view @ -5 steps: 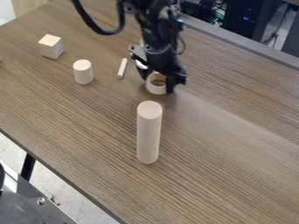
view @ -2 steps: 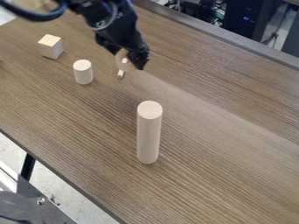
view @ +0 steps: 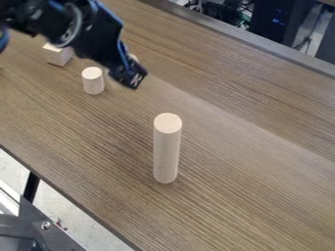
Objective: Take the ring and put it on the cylinder
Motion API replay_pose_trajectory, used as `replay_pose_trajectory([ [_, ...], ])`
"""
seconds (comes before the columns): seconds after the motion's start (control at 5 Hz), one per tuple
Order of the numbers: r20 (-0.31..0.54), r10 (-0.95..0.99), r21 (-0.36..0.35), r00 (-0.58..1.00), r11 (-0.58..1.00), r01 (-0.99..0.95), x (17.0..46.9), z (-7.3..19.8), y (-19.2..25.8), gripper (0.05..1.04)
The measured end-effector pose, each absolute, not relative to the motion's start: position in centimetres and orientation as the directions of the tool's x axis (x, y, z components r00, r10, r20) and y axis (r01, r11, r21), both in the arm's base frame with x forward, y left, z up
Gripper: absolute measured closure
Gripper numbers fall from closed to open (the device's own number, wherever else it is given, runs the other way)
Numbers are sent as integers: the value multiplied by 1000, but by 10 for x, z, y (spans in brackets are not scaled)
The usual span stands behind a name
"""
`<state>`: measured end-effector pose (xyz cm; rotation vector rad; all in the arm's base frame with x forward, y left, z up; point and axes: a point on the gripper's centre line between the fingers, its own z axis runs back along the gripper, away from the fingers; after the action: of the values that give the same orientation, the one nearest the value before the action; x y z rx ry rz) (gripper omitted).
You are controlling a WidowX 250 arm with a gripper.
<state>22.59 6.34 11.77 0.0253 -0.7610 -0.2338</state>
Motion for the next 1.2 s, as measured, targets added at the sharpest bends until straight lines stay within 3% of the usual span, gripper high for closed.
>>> replay_pose_trajectory([
  [0.4,663,-406,184,629,903,388,198,138,38,311],
  [0.6,643,-457,213,615,878,429,190,134,38,312],
  [1.2,576,-562,306,593,822,481,196,131,30,311],
])
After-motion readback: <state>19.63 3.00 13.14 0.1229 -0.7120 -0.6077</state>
